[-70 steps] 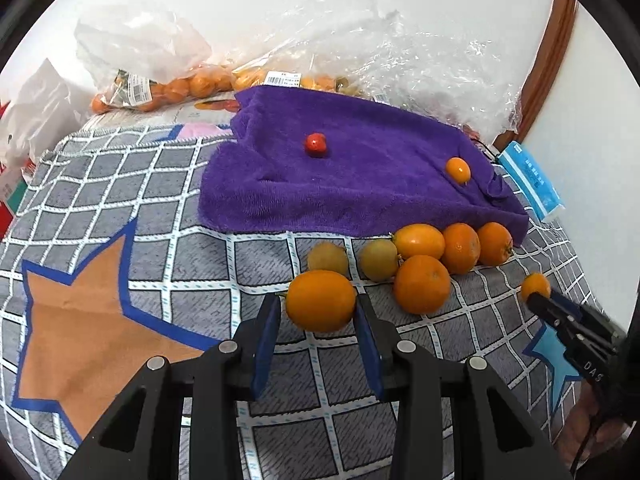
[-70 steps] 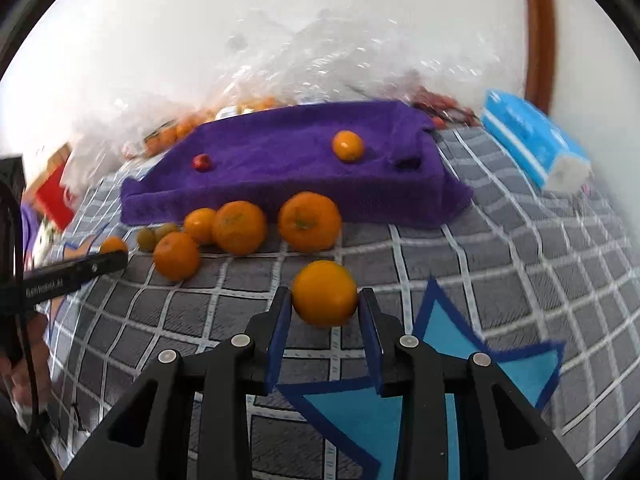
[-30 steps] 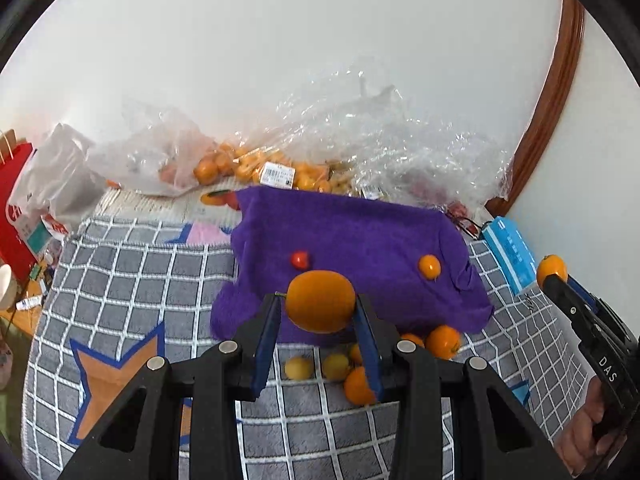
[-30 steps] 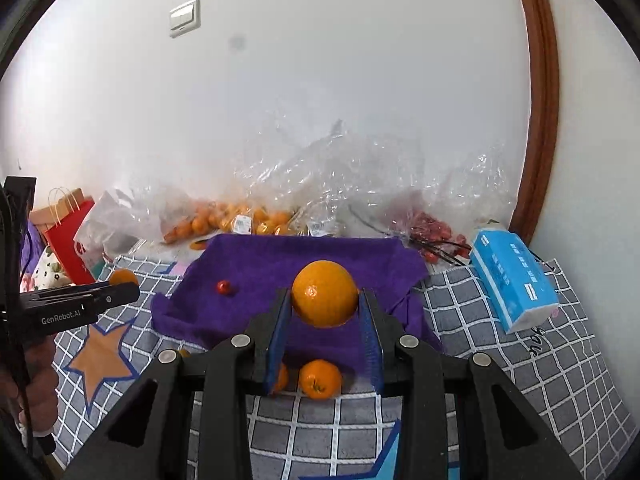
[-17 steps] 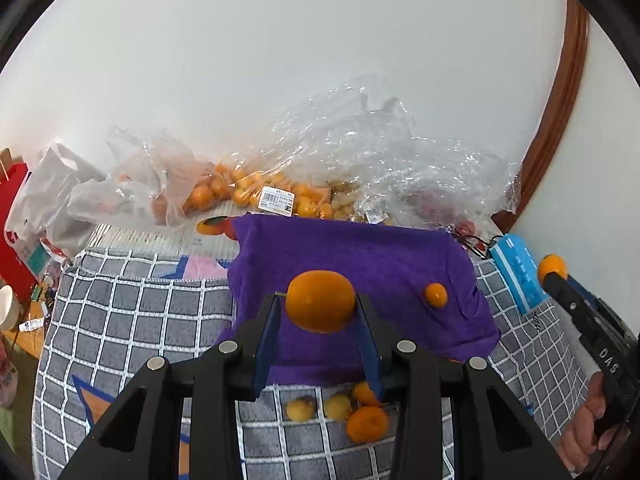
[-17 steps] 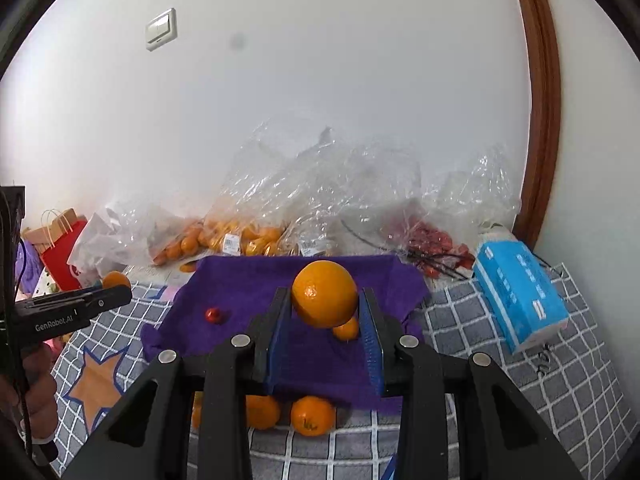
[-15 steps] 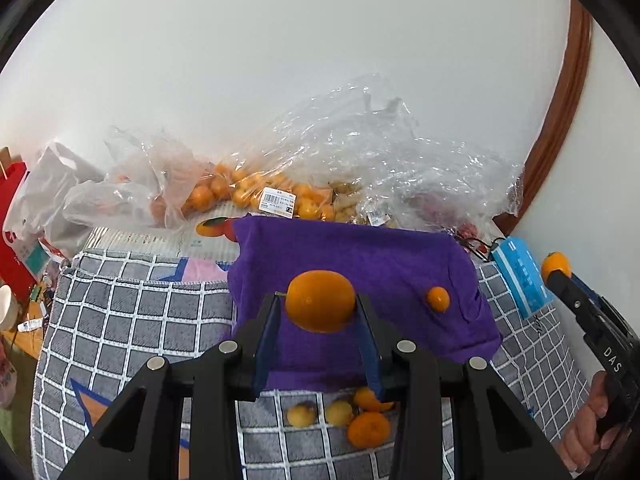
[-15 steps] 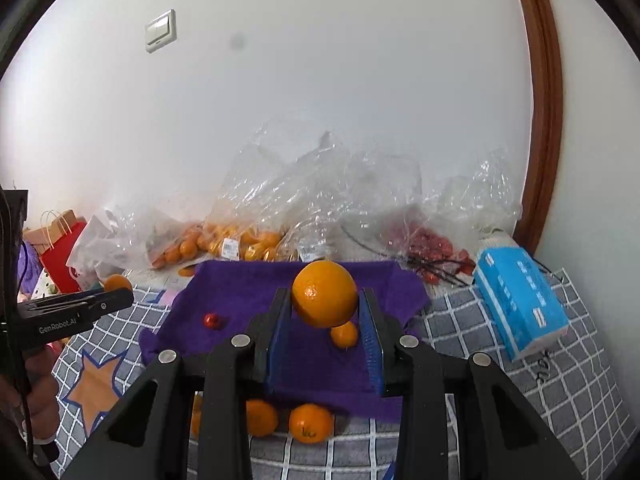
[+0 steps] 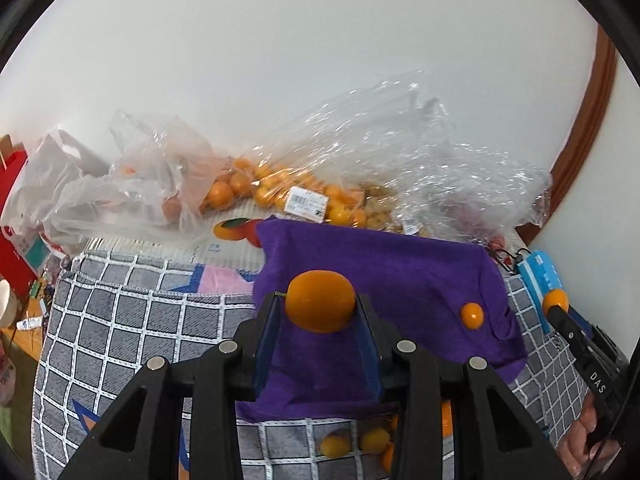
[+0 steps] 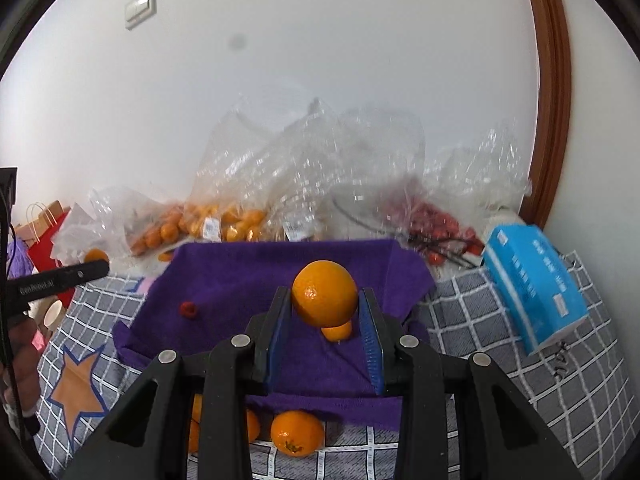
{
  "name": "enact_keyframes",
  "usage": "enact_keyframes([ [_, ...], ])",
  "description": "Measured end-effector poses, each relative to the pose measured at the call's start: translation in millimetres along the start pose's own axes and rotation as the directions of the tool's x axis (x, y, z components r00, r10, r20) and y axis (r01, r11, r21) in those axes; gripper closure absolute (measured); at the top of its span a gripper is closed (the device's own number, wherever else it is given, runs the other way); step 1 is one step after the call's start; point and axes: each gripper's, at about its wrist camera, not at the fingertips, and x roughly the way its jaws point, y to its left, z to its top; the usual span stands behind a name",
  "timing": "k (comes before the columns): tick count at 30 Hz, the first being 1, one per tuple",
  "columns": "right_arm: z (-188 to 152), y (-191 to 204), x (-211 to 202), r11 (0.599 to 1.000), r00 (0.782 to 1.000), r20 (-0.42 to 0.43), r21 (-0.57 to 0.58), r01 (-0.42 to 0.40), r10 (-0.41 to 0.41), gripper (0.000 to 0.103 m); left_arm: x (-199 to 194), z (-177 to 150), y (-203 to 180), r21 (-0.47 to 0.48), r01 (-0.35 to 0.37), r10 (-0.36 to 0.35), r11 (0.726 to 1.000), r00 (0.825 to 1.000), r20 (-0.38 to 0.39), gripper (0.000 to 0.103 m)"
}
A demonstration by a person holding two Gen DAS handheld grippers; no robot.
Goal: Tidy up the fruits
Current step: 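Carry the orange with the left tool while the right tool carries its orange over the towel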
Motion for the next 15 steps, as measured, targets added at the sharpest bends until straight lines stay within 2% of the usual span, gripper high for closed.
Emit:
enact_keyframes([
  [7, -9, -10, 23, 1.0, 0.999, -0.038, 0.021, 0.014, -0.013, 0.069, 18, -1, 14, -0.026, -0.017, 0.016, 1.0, 0.999, -0.034, 0.067],
  [15, -28, -12, 51, 1.0, 0.994, -0.108, 0.012, 0.027, -0.025, 0.069, 46, -11, 5, -0.011, -0.003, 0.002, 1.0, 0.996, -0.092, 0.067],
])
